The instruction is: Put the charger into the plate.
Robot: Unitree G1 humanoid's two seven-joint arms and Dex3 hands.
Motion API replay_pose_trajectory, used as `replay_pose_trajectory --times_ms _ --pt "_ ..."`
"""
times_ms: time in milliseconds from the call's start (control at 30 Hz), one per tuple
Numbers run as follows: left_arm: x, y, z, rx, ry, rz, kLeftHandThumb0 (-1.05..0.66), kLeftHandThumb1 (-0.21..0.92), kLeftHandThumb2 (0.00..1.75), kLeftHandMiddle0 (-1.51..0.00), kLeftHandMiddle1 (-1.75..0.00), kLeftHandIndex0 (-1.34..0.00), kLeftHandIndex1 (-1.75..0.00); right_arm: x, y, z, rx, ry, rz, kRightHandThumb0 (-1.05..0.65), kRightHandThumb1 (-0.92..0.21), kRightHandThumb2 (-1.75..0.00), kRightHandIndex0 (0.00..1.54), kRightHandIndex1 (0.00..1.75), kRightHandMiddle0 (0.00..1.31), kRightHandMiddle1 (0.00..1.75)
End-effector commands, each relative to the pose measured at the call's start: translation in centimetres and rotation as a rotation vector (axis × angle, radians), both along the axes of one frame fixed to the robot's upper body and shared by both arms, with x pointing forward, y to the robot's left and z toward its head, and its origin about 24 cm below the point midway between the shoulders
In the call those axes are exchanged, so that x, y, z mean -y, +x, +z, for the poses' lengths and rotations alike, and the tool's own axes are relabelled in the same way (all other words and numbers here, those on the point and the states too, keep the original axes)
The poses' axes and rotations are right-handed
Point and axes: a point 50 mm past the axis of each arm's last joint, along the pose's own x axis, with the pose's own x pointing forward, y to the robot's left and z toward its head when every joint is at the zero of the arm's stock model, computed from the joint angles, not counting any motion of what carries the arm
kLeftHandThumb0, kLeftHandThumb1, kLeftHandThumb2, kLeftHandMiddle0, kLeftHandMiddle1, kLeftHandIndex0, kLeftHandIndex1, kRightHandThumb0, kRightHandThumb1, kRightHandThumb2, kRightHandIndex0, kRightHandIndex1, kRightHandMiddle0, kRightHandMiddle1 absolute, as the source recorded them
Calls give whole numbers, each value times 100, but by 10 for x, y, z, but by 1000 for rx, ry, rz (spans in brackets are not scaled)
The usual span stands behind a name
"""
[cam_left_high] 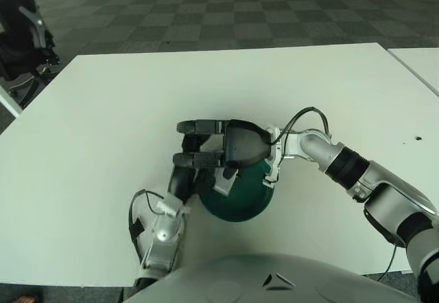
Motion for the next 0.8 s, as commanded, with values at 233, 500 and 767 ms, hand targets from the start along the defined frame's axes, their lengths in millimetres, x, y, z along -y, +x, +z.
replay_pose_trajectory --times_ms 233,500,767 --pt "-30 -156 -59 -629 -393 -98 -86 92 96 -3 -10 0 -33 4 12 -9 -45 6 -25 -82 -92 -91 7 4 0 7" --pt "-44 -132 -42 -784 -766 -138 -101 92 89 0 0 0 -3 11 12 1 68 48 -69 -91 -92 -94 1 0 0 1" --pt "-7 -2 -59 -742 -1167 -139 -89 92 88 -2 -1 -2 -49 32 33 21 30 101 -237 -98 -92 -96 0 0 0 0"
